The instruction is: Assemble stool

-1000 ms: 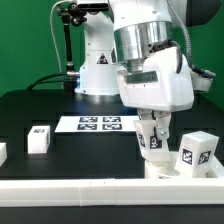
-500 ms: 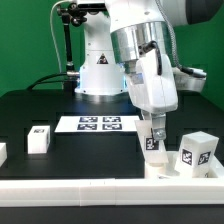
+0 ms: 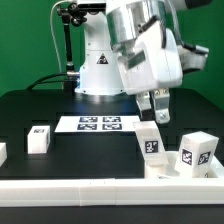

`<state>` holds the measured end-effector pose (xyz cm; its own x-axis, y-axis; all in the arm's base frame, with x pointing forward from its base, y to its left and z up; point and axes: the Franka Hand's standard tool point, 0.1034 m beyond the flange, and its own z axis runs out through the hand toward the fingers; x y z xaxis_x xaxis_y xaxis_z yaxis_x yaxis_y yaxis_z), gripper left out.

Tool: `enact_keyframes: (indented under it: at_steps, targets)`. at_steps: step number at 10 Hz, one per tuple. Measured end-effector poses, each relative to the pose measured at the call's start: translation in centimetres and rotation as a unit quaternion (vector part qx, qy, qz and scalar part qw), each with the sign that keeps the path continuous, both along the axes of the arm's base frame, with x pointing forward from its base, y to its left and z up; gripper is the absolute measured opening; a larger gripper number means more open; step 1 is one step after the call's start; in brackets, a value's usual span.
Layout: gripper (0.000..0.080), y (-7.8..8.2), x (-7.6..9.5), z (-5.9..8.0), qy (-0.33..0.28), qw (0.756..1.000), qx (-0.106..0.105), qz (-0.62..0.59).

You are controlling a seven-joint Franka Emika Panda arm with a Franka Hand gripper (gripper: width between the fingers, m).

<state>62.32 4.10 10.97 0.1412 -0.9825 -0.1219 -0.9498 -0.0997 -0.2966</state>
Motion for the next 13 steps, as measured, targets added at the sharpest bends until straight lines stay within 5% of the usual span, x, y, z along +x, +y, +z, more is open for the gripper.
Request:
enact_keyframes:
  at_steps: [4, 5, 11, 13]
  targets:
    - [0.0649, 0.16, -0.12, -0.33, -0.001, 1.0, -0.007, 0.023]
    - [0.0649, 0.33, -0.17, -0.3, 0.0, 0.993, -0.032, 0.116]
    - [0.0649, 0.22, 0.45, 0.32, -0.032, 0.921, -0.093, 0.377]
    - [0.0649, 0.1, 0.44, 0.31, -0.046, 0.878, -0.117, 0.462]
